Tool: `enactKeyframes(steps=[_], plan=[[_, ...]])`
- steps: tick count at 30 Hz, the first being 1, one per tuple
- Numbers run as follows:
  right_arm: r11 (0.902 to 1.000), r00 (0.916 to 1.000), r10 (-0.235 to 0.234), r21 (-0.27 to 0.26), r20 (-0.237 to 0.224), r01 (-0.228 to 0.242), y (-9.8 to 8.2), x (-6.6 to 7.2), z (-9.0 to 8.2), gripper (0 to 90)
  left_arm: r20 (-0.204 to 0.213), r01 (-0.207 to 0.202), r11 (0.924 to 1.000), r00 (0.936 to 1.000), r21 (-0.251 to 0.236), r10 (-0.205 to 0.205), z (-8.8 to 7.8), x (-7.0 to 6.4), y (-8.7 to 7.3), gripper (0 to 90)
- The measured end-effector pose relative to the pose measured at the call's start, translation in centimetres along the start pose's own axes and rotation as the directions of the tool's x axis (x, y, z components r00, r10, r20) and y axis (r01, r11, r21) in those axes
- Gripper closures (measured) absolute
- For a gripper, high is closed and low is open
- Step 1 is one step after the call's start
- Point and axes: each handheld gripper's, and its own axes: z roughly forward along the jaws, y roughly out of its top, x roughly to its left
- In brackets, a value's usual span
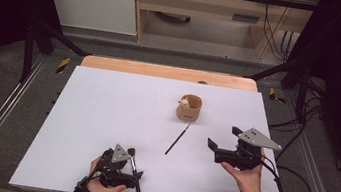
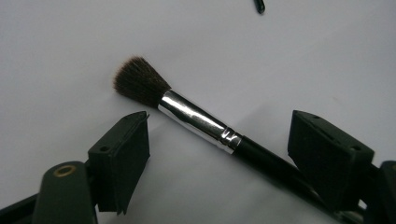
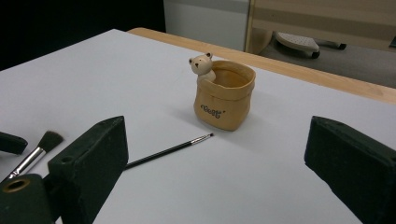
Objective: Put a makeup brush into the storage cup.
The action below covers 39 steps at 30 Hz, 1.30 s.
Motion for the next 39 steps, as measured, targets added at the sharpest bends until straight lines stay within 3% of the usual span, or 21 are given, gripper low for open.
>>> enactKeyframes(steps=[3,7,16,39], plan=[[1.0,1.0,0.001,0.0,0.0,-0.001,-0.01,0.03,0.0,6.7,-0.001,-0.01,0.9999,0.9999,0.01,0.01,0.11,-0.19,-0.03,24.8],[1.0,1.0,0.0,0.0,0.0,0.0,0.0,0.01,-0.03,6.7,-0.032,-0.02,0.9998,0.9993,0.006,0.02,0.13,-0.51,-0.08,30.2],[1.0,1.0,0.0,0.006,-0.001,0.0,-0.04,0.05,0.07,6.7,-0.035,-0.03,0.9994,0.9989,0.015,0.03,-0.03,-0.81,-0.02,43.0],[1.0,1.0,0.002,0.006,-0.005,-0.002,-0.04,0.05,0.11,6.7,-0.048,-0.028,0.9985,0.9984,0.048,0.031,-0.34,0.02,0.26,68.7]])
